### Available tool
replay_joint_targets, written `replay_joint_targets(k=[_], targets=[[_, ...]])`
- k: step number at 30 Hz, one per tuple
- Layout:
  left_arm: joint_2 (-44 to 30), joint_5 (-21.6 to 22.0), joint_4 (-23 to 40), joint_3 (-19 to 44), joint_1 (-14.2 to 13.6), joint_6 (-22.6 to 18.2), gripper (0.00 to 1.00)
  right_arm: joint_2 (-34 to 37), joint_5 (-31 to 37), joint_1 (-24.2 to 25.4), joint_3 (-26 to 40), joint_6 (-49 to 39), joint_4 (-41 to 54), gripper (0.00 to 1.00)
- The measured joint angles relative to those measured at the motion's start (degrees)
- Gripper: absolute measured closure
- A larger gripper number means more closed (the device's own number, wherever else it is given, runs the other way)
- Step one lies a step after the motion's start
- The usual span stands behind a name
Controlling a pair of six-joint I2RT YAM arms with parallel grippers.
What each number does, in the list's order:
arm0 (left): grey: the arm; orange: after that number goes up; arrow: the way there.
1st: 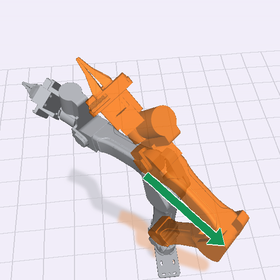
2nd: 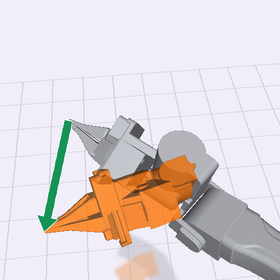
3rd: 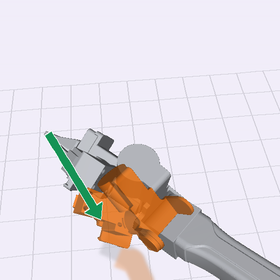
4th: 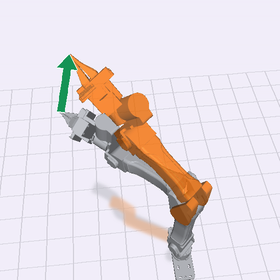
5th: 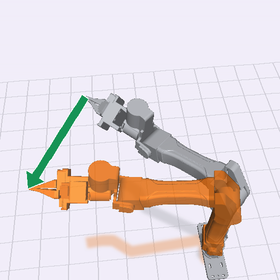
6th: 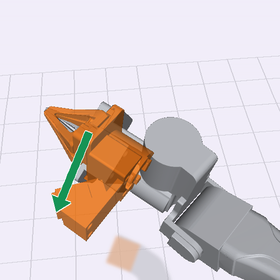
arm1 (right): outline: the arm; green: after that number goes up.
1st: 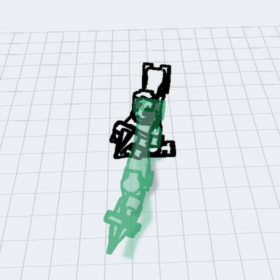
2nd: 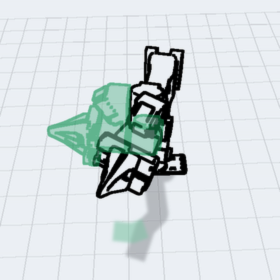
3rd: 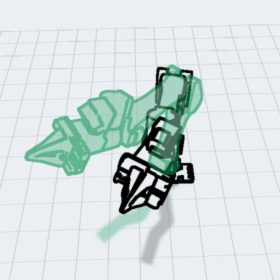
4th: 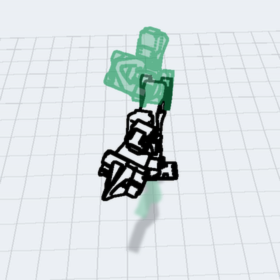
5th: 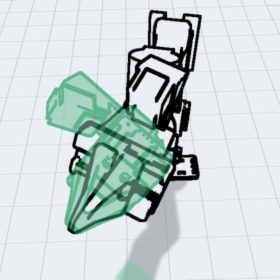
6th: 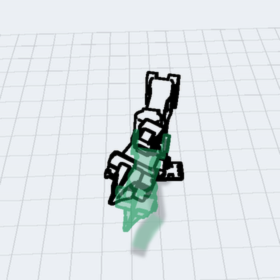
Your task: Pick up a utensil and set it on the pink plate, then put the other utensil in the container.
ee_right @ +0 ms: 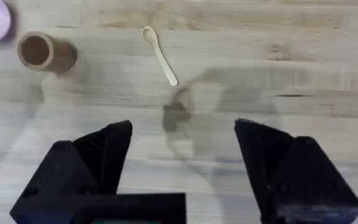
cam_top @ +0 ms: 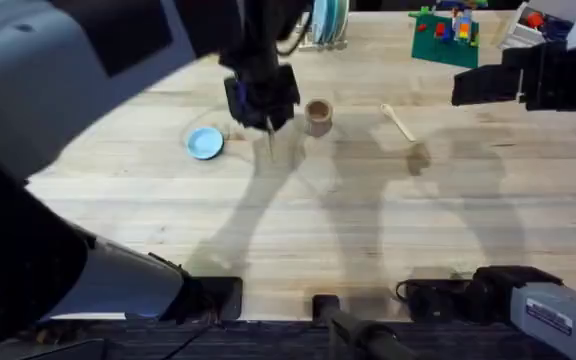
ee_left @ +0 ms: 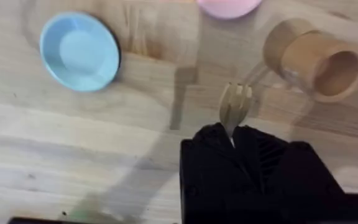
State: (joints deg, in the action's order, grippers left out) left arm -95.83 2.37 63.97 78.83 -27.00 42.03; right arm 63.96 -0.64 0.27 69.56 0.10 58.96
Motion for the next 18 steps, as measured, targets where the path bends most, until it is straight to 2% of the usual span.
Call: replay_joint_targets(k=[1,2,5,6,13,18], targets=[[-0.01,0.01,0.28,1.27,0.45,-1.54,0.959,0.02,0.00,0.00,0.00,-0.01,0.00,0.007],[0.00,0.02,0.34,5.08,2.09,-7.34,0.959,0.01,0.00,0.00,0.00,0.00,0.00,0.006],[0.00,0.02,-0.20,7.47,3.60,-13.11,0.959,0.02,0.00,0.00,0.00,-0.01,0.00,0.007],[0.00,0.02,-1.65,8.00,5.31,-18.40,0.959,0.00,0.00,0.00,0.00,0.00,0.00,0.006],[0.00,-0.87,-5.77,8.00,9.62,-26.81,0.959,0.00,0.00,0.00,0.00,0.00,0.00,0.007],[-0.65,-1.26,-7.60,8.00,10.66,-30.75,0.959,0.00,0.00,0.00,0.00,0.00,0.00,0.006]])
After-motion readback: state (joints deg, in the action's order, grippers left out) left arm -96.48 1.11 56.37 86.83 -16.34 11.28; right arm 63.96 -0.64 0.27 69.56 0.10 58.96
